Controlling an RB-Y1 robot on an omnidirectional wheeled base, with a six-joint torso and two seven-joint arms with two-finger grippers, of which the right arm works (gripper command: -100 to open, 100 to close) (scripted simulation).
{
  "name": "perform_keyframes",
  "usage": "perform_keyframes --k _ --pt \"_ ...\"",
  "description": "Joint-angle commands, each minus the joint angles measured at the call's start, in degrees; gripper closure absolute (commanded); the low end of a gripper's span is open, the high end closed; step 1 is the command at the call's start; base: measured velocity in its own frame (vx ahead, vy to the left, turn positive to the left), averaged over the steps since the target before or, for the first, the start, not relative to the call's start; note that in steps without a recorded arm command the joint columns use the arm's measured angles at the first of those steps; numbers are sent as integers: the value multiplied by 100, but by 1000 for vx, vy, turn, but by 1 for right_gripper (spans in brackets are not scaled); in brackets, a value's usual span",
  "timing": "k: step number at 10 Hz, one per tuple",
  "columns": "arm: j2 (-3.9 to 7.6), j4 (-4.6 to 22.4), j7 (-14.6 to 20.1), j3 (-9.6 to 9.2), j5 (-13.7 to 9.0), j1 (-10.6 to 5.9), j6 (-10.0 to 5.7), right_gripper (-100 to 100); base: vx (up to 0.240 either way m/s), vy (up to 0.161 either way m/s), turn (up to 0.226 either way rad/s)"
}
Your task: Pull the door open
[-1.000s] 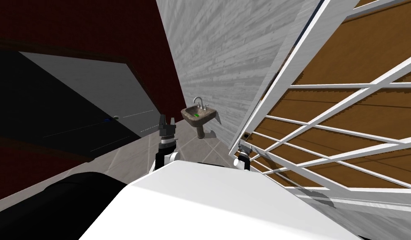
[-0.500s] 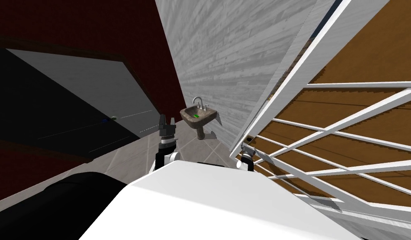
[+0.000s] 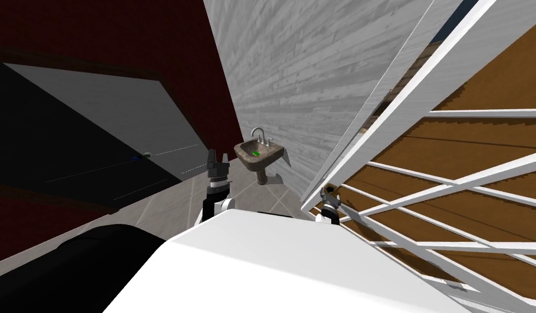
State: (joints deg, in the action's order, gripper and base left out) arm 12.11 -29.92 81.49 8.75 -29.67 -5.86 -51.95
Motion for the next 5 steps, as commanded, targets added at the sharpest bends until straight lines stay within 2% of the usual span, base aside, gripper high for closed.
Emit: perform_keyframes --k 1,3,4,5 --pt "130 92 177 -20 6 39 -57 -100 82 1 27" --pt "130 92 177 -20 6 39 -57 -100 51 0 4" --pt "267 113 341 -36 9 112 -63 -100 97 3 36" --pt "303 119 382 -40 10 130 -65 -100 129 -3 23"
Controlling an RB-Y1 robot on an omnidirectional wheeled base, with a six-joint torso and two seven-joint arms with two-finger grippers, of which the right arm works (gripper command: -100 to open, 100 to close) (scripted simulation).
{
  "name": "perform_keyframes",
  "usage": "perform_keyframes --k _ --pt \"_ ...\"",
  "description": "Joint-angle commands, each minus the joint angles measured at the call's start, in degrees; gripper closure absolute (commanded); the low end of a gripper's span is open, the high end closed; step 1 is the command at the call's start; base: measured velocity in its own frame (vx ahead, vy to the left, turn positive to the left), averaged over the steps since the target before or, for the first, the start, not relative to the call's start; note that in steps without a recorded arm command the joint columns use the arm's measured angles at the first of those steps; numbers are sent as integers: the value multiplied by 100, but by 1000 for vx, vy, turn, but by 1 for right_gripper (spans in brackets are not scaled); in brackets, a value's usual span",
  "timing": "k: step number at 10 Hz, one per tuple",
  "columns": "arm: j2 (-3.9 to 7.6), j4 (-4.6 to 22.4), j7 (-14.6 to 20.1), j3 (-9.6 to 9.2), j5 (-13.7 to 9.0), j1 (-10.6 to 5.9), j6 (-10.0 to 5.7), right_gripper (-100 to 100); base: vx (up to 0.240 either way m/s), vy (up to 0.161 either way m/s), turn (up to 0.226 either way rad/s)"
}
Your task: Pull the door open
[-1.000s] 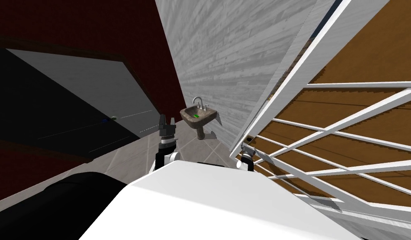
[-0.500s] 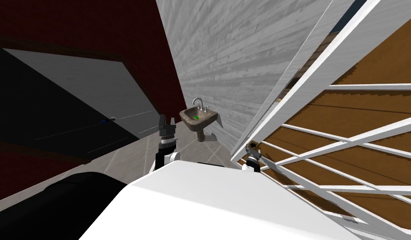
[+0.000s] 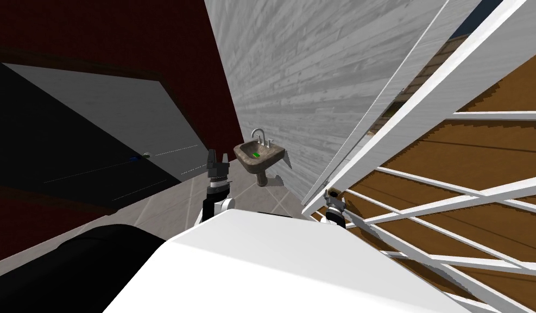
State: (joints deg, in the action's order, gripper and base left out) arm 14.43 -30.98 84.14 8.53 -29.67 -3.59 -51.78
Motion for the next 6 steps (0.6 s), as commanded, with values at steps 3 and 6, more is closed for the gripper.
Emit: perform_keyframes --k 3,6 --pt "45 123 68 -11 6 -51 -33 100 33 -2 1" --pt "45 123 68 -11 6 -51 -33 100 -7 0 2"
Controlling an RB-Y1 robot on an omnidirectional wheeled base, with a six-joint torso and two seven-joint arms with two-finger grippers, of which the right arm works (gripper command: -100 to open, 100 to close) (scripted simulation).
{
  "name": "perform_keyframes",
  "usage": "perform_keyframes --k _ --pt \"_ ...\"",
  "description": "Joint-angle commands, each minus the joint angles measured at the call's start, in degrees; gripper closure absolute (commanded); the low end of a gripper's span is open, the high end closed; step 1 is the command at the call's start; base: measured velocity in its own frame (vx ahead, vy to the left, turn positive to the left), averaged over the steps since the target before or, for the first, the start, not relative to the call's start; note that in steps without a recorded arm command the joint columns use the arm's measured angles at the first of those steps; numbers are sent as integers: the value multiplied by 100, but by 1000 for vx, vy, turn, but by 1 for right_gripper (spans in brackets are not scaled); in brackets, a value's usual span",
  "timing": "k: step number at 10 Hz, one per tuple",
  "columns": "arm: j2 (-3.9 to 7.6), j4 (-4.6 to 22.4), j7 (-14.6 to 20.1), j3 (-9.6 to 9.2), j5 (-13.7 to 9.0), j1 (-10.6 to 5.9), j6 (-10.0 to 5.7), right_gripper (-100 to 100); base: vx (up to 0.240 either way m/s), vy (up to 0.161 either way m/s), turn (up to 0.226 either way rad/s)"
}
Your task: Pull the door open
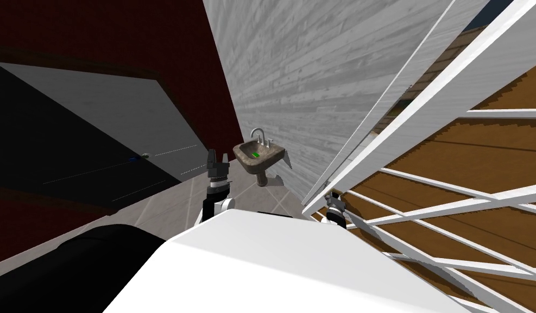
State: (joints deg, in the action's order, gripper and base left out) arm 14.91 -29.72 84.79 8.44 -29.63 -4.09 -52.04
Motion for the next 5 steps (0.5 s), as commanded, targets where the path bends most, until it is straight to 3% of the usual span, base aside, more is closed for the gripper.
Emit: perform_keyframes --k 1,2,3,5 --pt "-2 -3 3 -2 1 -1 -6 100 0 0 0" --pt "-2 -3 3 -2 1 -1 -6 100 0 0 0" --pt "5 -35 75 -105 67 1 16 100 -122 -22 58" --pt "6 -43 93 -130 83 1 20 100 -168 -6 46"
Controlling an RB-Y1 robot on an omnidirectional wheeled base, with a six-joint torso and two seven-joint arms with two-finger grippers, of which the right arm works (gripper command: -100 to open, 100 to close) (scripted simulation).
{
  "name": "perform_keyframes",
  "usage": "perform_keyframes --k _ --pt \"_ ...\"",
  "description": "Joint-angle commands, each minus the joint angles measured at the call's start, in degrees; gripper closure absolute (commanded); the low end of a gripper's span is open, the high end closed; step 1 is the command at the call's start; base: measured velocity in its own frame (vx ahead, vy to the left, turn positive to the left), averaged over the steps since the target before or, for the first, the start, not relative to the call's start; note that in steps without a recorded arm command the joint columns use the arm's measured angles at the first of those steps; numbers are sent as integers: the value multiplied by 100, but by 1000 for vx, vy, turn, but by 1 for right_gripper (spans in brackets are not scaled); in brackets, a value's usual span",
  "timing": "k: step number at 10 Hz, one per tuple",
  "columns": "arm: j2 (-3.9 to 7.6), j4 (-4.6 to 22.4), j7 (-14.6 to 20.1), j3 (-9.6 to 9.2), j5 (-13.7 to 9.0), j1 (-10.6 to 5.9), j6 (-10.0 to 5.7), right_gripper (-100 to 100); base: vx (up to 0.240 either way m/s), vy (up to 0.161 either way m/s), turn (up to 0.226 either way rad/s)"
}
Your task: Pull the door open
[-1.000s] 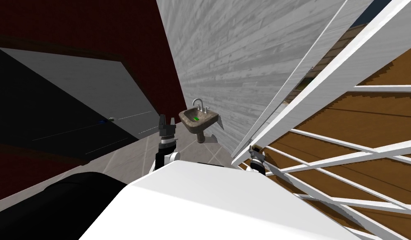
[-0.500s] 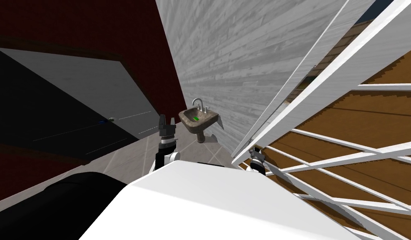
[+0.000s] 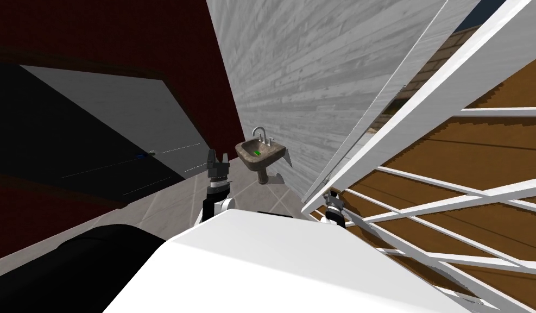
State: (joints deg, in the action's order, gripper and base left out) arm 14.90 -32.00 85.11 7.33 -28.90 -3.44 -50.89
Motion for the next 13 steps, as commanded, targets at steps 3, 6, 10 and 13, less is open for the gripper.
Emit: perform_keyframes --k 3,6,10,13 --pt "17 127 186 -195 124 -64 -68 100 -168 0 45" --pt "27 67 315 -377 241 -63 -40 100 -187 18 46" --pt "35 16 427 -535 341 -62 -15 100 -187 -19 46" --pt "71 -88 532 -698 439 22 17 100 -154 3 61"
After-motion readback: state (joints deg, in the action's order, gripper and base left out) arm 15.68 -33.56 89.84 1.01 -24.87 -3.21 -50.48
